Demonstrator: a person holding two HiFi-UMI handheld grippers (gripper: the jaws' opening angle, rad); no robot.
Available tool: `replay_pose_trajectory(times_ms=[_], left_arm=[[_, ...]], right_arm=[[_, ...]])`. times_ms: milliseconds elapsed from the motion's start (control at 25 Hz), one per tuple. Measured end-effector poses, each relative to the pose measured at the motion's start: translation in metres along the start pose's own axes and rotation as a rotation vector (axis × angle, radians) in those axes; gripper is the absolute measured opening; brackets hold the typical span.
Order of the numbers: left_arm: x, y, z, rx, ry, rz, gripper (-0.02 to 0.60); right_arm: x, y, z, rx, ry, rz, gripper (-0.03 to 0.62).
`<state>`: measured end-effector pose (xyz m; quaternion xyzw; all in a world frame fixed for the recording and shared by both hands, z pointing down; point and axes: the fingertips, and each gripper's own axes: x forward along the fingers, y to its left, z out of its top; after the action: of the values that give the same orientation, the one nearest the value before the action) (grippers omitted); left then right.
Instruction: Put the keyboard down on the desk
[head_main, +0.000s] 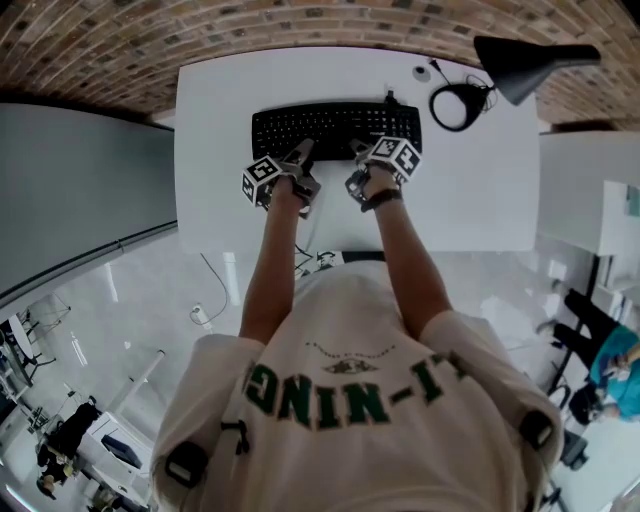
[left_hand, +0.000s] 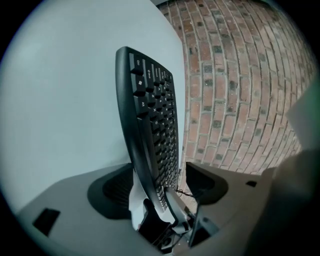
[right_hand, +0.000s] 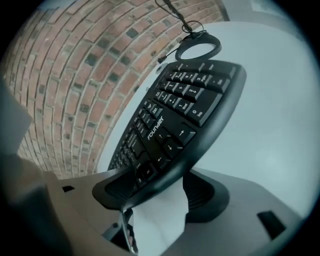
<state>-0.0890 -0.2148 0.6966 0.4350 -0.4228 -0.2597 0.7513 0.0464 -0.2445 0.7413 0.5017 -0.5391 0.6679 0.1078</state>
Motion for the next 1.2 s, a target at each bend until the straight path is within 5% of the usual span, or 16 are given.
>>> replay_pose_trajectory(times_ms=[120,280,440,840,1200], left_arm=[[-0.006,0.012,-0.005,-0.027,0.003,0.045,0.322],[-0.015,0.019,-0.019,-0.034,0.009,0.060,0.322],[-0.021,0.010,-0.029,0.030,0.029,0.033,0.322],[-0.048,-0.063,-0.021,0.555,0.004,0.003,0.319],[-0.089,-0.143,-0.026,1.165,-0.190,0.024,0.219]], right_arm=[[-0.010,-0.015,-0.014,-0.045,0.033,-0.050,0.282],[-0.024,-0.020,-0.017,-0.089,0.005,-0.013,0.282],[-0.035,-0.011,-0.014,-0.214,-0.048,0.024,0.281],[-0.109,0.064,0.027,-0.785,-0.373,0.035,0.279],[-0.179,0.133,0.027,-0.972,-0.611,0.157,0.129]])
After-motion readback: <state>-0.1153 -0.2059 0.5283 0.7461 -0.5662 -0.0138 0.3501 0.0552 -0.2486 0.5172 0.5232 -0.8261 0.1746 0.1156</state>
